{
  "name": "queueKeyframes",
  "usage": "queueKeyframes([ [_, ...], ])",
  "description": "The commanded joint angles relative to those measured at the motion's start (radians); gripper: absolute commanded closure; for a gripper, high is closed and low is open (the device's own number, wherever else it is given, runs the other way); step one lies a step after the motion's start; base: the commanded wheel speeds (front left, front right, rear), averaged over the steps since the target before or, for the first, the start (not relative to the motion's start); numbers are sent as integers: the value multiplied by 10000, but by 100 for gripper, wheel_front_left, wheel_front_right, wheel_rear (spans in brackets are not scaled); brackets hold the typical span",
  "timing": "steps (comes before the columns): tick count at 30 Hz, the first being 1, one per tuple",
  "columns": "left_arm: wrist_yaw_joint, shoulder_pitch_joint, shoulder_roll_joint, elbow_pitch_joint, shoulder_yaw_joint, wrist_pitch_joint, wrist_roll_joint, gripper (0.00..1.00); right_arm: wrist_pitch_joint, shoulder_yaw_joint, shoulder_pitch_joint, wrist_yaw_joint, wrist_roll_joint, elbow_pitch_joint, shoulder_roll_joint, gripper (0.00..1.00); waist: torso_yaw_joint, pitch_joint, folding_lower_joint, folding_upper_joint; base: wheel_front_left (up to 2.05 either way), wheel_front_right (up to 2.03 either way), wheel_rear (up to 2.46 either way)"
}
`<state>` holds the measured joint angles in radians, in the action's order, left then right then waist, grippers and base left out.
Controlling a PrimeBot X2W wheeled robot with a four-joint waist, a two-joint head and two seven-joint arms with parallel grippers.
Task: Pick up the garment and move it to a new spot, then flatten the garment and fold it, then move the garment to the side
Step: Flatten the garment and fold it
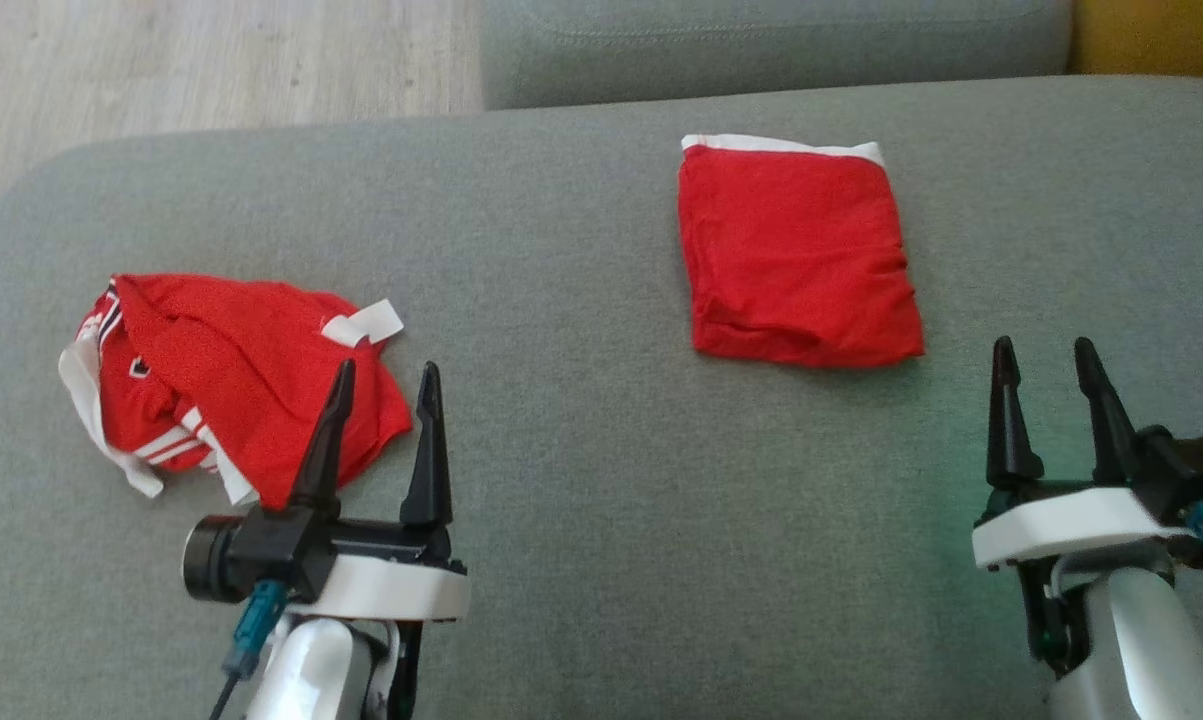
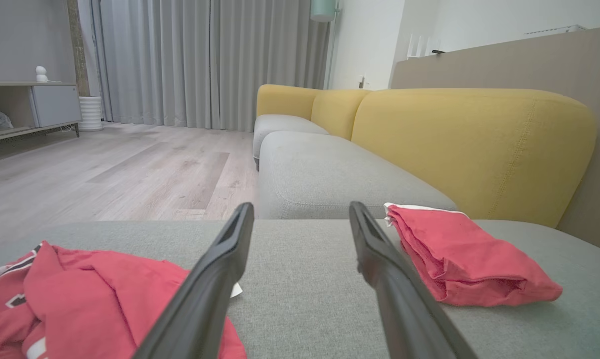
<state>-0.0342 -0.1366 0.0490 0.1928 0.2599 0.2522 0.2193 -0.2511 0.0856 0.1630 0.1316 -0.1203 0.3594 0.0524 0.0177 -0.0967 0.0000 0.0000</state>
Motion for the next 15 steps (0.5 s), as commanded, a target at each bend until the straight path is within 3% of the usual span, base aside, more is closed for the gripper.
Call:
queueKeyframes([
  [1,16,-377,22,-288,-274,95,-114,0,-106,-289,384,-9,92,-368,-20,0,92,-127,0,0,0,0,0],
  [2,34,-430,20,-295,-243,95,-120,0,-106,-338,473,-9,119,-381,-20,0,145,-235,0,0,0,0,0],
  [3,42,-486,18,-299,-203,95,-103,0,-106,-387,576,-9,121,-377,-20,18,206,-355,0,0,0,0,0],
  [5,47,-583,17,-286,-87,95,-66,0,-106,-513,792,-9,198,-339,-21,100,338,-564,0,0,0,0,0],
  [15,-58,-1304,14,-367,528,95,82,0,252,-191,2833,-9,1153,520,-4,100,1288,-1778,0,0,0,0,0],
])
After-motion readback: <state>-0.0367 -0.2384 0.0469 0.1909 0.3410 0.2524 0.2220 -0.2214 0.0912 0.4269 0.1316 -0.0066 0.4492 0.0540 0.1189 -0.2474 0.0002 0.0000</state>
